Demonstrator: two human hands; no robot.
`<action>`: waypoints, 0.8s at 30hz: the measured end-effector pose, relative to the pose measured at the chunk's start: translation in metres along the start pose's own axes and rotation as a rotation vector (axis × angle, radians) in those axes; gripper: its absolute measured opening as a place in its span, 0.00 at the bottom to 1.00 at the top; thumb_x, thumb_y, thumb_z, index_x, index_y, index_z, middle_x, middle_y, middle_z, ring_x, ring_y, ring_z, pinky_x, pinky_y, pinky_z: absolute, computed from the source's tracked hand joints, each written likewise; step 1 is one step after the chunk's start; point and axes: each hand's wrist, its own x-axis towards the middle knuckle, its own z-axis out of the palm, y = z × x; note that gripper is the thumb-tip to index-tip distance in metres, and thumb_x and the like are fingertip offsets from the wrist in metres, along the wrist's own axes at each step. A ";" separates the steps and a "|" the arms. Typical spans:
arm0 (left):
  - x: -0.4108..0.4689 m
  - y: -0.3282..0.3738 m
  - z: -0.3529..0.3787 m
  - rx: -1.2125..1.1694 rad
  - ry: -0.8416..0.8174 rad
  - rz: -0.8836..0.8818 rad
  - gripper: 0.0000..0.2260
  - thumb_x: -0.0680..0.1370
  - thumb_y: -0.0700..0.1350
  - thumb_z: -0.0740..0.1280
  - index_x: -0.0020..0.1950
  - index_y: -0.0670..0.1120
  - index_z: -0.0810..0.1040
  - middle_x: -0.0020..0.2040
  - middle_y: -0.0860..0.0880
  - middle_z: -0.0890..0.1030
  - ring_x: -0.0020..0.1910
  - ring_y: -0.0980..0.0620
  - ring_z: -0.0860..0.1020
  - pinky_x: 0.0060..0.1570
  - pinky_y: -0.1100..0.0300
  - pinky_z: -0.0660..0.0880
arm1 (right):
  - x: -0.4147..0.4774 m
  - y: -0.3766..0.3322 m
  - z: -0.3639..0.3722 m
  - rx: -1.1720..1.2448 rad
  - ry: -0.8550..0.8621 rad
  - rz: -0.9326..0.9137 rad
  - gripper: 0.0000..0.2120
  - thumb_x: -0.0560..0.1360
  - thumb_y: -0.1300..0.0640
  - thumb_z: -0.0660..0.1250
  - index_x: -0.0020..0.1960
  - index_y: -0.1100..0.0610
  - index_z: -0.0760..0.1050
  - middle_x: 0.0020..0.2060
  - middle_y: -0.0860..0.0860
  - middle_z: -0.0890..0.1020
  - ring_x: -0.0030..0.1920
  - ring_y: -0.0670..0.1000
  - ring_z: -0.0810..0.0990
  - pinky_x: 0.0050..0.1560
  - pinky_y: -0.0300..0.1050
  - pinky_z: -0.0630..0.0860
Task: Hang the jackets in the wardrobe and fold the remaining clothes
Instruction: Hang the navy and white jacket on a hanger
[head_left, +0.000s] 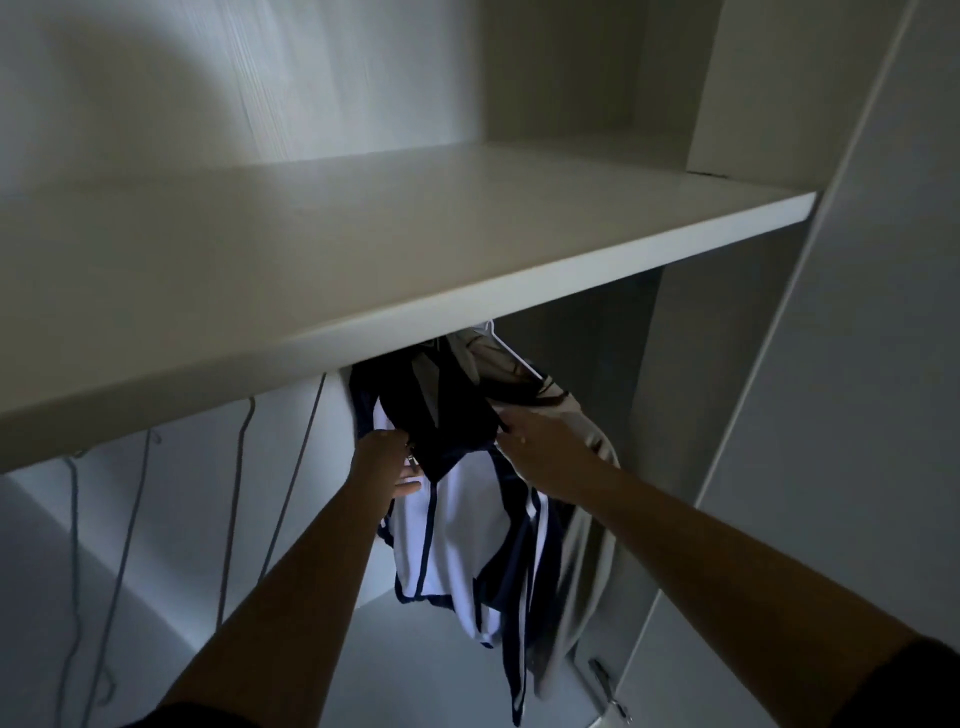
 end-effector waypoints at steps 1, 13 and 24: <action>-0.010 -0.006 0.001 -0.011 -0.023 -0.006 0.08 0.80 0.41 0.61 0.43 0.41 0.74 0.42 0.44 0.78 0.37 0.48 0.78 0.41 0.53 0.76 | -0.019 0.007 0.001 0.055 -0.036 0.032 0.16 0.82 0.55 0.57 0.66 0.59 0.72 0.58 0.57 0.79 0.58 0.57 0.77 0.58 0.44 0.69; -0.235 -0.126 0.110 -0.077 -0.214 0.078 0.06 0.80 0.36 0.60 0.47 0.39 0.75 0.38 0.43 0.79 0.35 0.47 0.78 0.38 0.56 0.76 | -0.319 0.061 -0.052 0.557 0.171 0.262 0.11 0.80 0.61 0.59 0.56 0.48 0.76 0.49 0.47 0.83 0.46 0.44 0.82 0.48 0.44 0.80; -0.482 -0.282 0.267 0.165 -0.725 0.322 0.11 0.81 0.36 0.58 0.44 0.41 0.78 0.36 0.45 0.83 0.34 0.46 0.82 0.35 0.56 0.80 | -0.619 0.134 -0.122 0.684 0.570 0.566 0.13 0.79 0.64 0.58 0.49 0.50 0.78 0.40 0.46 0.85 0.40 0.48 0.83 0.41 0.39 0.79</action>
